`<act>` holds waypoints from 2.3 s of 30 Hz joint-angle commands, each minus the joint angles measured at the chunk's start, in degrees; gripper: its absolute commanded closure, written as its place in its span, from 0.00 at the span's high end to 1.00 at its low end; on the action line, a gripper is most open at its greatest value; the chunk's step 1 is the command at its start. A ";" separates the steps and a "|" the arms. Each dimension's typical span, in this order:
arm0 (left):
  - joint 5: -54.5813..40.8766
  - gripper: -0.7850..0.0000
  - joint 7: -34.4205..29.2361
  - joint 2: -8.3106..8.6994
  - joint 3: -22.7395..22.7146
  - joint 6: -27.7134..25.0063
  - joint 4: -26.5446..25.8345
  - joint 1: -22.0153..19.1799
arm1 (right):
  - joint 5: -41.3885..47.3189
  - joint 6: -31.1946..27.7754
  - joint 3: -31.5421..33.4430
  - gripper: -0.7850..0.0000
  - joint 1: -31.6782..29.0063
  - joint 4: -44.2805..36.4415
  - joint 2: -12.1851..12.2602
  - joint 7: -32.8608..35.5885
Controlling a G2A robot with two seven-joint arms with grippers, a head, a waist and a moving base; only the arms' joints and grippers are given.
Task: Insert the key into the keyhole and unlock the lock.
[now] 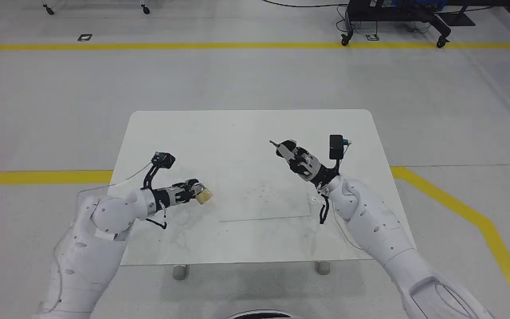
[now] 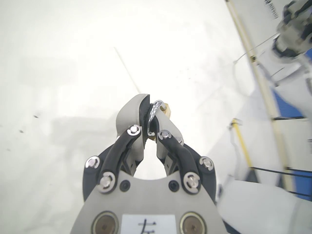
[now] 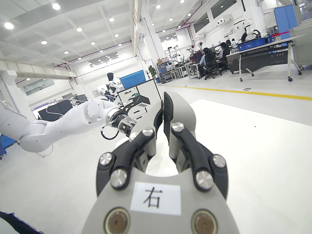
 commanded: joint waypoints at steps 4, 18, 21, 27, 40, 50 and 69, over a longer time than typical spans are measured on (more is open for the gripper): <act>-8.64 0.00 -6.50 0.01 0.18 2.07 2.35 -2.71 | 0.00 0.00 0.00 0.00 0.00 0.00 0.00 0.00; -24.28 0.00 -10.00 -0.74 1.62 13.44 7.90 -5.49 | 4.42 0.00 -0.96 0.00 -1.10 -2.79 -0.15 3.54; -32.34 0.00 -12.18 -1.51 3.76 18.27 11.69 -8.21 | 5.63 0.00 0.20 0.00 -1.65 -5.05 0.13 4.23; -42.40 0.00 -11.87 -4.22 11.98 24.91 20.59 -15.98 | 4.80 0.01 4.53 0.00 -4.45 -8.95 1.23 4.55; -52.85 0.00 -11.03 -9.12 21.98 22.91 31.00 -26.71 | 7.87 0.53 13.17 0.00 -11.87 -17.48 3.43 9.16; -52.85 0.00 -11.03 -9.12 21.98 22.91 31.00 -26.71 | 7.87 0.53 13.17 0.00 -11.87 -17.48 3.43 9.16; -53.47 0.00 -14.83 -9.80 24.66 33.67 36.82 -30.21 | -38.54 7.24 19.84 0.00 -14.26 -41.64 7.05 20.57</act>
